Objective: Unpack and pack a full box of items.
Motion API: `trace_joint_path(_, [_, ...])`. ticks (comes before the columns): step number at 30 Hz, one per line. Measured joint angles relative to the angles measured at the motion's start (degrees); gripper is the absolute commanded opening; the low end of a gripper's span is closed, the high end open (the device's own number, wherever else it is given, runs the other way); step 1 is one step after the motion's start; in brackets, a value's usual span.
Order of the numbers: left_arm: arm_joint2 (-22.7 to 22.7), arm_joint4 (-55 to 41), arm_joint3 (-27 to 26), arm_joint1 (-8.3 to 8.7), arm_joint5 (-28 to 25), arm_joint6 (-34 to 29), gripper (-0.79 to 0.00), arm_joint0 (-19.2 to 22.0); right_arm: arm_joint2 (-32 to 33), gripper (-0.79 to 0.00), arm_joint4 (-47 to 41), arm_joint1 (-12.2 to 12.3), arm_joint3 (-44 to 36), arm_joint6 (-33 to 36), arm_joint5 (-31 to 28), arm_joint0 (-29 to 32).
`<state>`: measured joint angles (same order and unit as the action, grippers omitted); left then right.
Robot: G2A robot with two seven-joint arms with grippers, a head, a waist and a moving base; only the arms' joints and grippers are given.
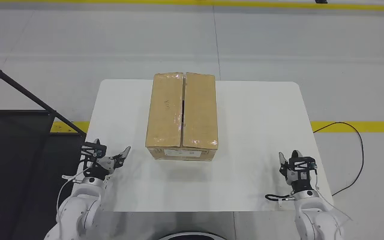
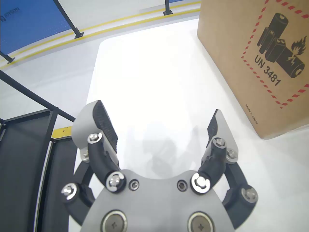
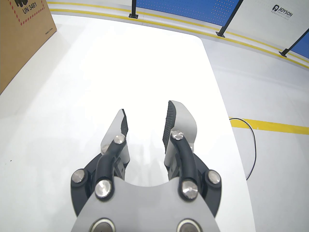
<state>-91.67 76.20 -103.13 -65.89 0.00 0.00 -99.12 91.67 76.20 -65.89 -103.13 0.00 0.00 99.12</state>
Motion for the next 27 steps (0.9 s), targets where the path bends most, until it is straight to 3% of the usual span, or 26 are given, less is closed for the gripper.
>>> trace_joint_path(3, [0.00, 0.00, 0.00, 0.00, 0.00, 0.00, -0.001, 0.00, 0.00, -0.433, 0.00, 0.00, 0.00, 0.00, 0.00, 0.00])
trace_joint_path(4, [0.00, 0.00, 0.00, 0.00, 0.00, 0.00, 0.000, 0.00, 0.00, 0.000, 0.00, 0.00, 0.00, 0.00, 0.00, 0.00])
trace_joint_path(9, [-0.05, -1.61, 0.22, -0.06, -2.38, 2.10, 0.000, 0.00, 0.00, 0.000, -0.01, -0.01, -0.16, -0.20, -0.12, -0.09])
trace_joint_path(15, [0.14, -6.54, -0.62, -0.62, -1.00, 4.06, 0.000, 1.44, 0.47, 0.000, 1.00, 0.01, -3.37, -3.80, -2.90, -0.30])
trace_joint_path(27, [1.23, -12.04, -3.60, -1.35, -2.01, 6.18, 0.000, 3.67, -3.34, 0.000, 9.64, -0.09, -16.76, -8.24, -6.46, 0.71])
